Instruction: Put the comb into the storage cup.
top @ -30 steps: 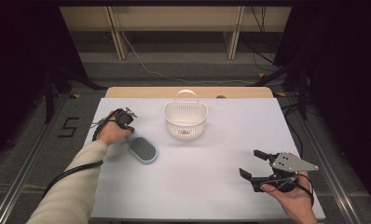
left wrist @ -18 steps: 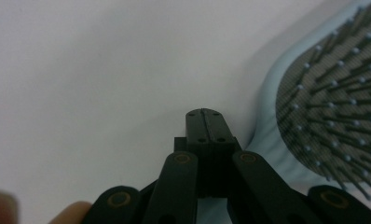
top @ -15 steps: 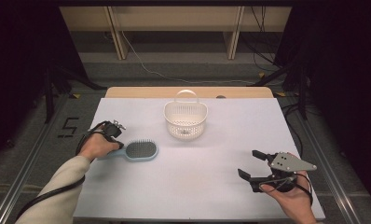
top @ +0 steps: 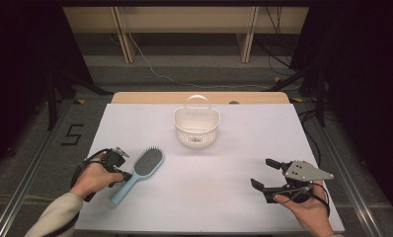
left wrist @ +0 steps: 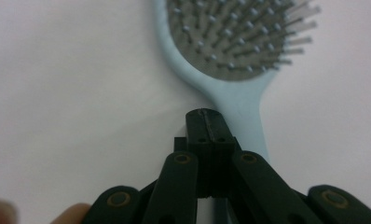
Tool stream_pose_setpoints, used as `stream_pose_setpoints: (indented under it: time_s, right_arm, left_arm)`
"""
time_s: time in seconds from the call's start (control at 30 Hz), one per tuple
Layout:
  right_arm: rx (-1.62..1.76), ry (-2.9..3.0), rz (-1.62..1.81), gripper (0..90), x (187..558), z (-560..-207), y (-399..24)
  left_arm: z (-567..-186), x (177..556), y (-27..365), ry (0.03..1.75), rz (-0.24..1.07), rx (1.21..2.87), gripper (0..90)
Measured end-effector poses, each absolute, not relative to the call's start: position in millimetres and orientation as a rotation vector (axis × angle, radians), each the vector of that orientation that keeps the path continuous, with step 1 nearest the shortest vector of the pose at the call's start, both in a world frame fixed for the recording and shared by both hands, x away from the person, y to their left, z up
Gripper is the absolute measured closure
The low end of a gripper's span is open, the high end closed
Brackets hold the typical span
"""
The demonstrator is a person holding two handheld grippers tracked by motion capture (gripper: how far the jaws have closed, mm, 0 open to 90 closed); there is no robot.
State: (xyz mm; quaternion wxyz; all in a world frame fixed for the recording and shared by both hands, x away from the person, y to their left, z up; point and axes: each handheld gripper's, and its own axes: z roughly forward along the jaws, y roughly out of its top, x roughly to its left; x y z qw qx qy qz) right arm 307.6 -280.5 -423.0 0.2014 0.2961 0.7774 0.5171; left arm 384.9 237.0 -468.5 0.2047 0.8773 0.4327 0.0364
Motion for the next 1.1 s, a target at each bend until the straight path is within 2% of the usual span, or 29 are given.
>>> stream_pose_setpoints:
  time_s: [0.3, 0.8, 0.97, 1.07, 1.1]
  right_arm:
    - [0.822, 2.173, 1.449, 17.1, 308.0, -422.4, -279.4]
    - [0.82, 2.176, 1.448, 17.4, 308.0, -422.4, -279.2]
    - [0.82, 2.179, 1.447, 17.6, 307.6, -422.1, -279.2]
    - [0.82, 2.18, 1.446, 17.6, 307.8, -422.2, -278.9]
    - [0.82, 2.18, 1.446, 17.6, 307.8, -422.2, -278.9]
  left_arm:
    - [-468.9, 362.2, 208.8, 1.095, 0.061, 2.498, 89.9]
    - [-467.9, 358.0, 202.3, 1.112, 0.08, 2.498, 89.1]
    - [-455.7, 352.1, 203.2, 1.168, 0.15, 2.455, 76.7]
    - [-447.9, 349.5, 201.8, 1.233, 0.167, 2.407, 59.1]
    - [-445.4, 348.4, 200.7, 1.247, 0.172, 2.395, 59.1]
